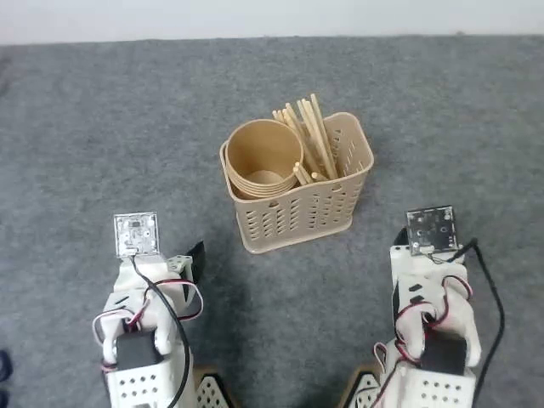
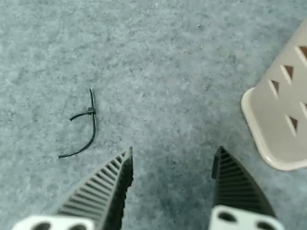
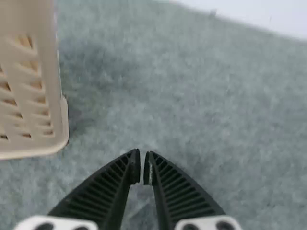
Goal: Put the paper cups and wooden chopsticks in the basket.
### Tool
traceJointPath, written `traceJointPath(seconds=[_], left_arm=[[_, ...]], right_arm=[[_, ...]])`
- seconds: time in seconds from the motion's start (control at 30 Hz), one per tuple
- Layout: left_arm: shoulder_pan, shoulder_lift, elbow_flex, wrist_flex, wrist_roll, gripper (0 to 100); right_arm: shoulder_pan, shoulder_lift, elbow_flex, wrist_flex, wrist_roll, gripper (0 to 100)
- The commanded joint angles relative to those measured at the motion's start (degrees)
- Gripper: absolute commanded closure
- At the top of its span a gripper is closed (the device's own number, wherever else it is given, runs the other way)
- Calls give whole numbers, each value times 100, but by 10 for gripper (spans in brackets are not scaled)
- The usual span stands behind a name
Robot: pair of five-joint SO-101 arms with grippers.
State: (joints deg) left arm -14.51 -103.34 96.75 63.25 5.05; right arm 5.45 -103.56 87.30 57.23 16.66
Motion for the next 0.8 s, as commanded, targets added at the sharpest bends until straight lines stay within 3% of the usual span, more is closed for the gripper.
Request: traceJointPath(seconds=[0.0, 0.27, 0.43, 0.77], left_arm=[[-18, -105, -40, 26, 70, 744], [-9, -105, -48, 747, 79, 744], [-9, -105, -48, 932, 79, 745], [-9, -105, -40, 923, 88, 746]], right_arm=[[-31, -48, 211, 57, -114, 968], [-813, -48, 914, 444, -158, 992], [-1376, -48, 914, 927, -1020, 992], [-1182, -48, 914, 1314, -1196, 992]])
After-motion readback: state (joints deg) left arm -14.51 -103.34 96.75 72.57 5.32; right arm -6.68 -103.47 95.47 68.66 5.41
